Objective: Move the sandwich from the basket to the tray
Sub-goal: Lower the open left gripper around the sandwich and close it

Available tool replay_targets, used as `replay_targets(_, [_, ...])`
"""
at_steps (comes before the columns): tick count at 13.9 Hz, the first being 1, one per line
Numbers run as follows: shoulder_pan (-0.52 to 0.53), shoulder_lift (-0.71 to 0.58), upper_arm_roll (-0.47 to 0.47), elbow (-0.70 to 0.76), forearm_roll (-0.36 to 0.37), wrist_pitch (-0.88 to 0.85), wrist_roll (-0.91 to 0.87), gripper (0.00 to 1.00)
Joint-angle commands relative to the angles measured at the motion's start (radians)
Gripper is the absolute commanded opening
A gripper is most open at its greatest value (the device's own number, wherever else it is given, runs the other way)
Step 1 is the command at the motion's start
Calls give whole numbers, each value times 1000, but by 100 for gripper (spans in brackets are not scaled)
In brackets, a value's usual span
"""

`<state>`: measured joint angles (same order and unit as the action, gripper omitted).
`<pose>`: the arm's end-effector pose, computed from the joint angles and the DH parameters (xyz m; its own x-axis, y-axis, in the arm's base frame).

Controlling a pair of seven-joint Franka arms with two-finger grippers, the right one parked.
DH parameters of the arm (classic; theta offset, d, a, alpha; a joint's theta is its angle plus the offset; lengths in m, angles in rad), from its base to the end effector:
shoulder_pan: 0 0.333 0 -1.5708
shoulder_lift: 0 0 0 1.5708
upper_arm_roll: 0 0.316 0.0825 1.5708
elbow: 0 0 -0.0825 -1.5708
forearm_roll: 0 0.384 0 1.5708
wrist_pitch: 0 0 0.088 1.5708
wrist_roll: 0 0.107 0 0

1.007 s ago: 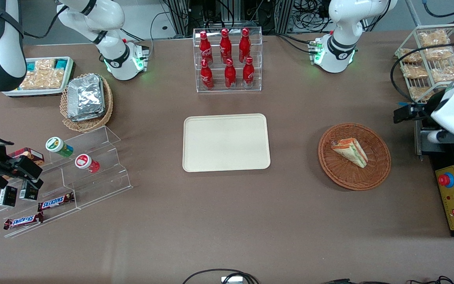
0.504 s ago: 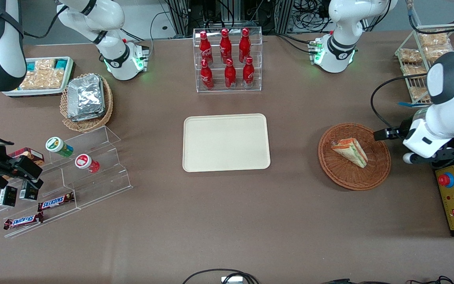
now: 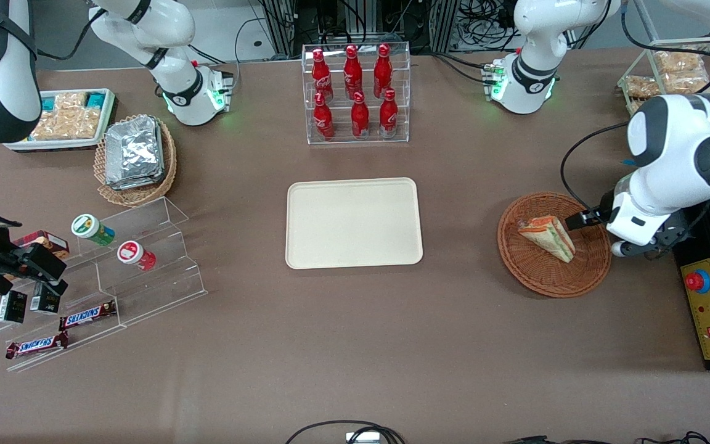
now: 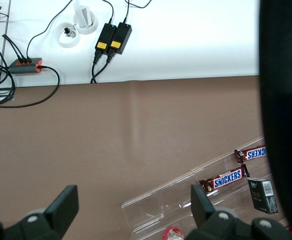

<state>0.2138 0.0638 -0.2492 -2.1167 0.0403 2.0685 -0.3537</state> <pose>0.5397 -0.0161 0.3757 0.9510 0.2935 -0.0970 0.2894 -0.9557 -0.0543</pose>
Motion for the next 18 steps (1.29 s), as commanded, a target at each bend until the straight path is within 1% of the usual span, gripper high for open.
replay_targets(1, [-8,-55,4,-127,0,114,-92,100])
replay_targets(3, [-10,-47,2,-147,3,131,-132,100])
replay_targets(7, [-11,-35,2,-249,3,298,-233,100])
replay_targets(9, [-36,-12,4,-266,6,335,-289,100])
replay_targets(11, [-37,4,4,-301,7,401,-333,100])
replay_targets(14, [-37,28,5,-330,13,465,-346,100])
replay_targets(18, [-34,67,8,-327,19,492,-347,100])
